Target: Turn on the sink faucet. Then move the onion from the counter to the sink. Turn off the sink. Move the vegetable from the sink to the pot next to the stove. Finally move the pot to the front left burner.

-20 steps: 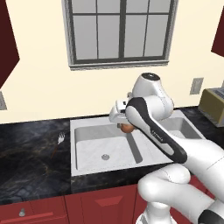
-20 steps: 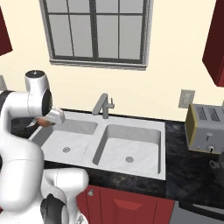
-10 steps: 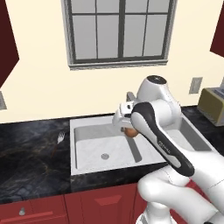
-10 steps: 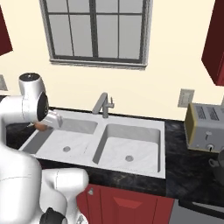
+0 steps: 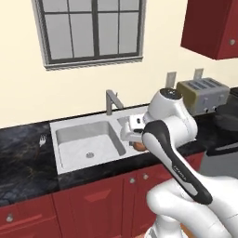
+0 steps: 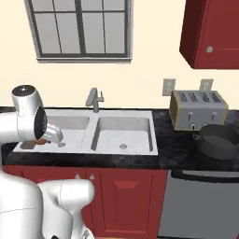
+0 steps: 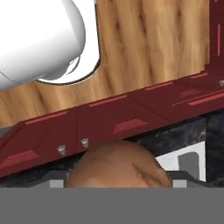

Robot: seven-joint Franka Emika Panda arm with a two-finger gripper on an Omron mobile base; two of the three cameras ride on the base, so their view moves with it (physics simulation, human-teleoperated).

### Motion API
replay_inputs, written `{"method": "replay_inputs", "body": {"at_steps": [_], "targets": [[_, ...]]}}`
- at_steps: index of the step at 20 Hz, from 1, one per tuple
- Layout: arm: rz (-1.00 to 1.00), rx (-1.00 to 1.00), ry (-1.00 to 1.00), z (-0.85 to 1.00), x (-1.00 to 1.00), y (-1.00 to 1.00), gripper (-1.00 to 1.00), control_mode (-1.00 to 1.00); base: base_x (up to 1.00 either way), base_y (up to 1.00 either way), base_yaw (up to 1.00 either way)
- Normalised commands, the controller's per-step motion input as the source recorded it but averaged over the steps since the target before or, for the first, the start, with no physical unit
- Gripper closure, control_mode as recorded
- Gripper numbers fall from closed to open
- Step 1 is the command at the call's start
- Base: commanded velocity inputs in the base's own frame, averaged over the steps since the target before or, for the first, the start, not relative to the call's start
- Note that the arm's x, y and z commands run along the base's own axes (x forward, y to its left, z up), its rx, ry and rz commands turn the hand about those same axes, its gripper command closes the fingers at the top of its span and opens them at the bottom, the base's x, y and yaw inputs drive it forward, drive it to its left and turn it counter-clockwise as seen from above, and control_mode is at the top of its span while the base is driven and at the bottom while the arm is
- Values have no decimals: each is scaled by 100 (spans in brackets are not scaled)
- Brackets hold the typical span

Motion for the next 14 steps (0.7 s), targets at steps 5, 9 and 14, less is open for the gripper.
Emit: {"method": "replay_inputs", "body": {"at_steps": [5,9,14], "targets": [[0,0,0,0,0,0,100,100,-21,1,-48],[0,0,0,0,0,0,100,100,-16,0,-52],[0,0,0,0,0,0,100,100,-10,0,-53]]}}
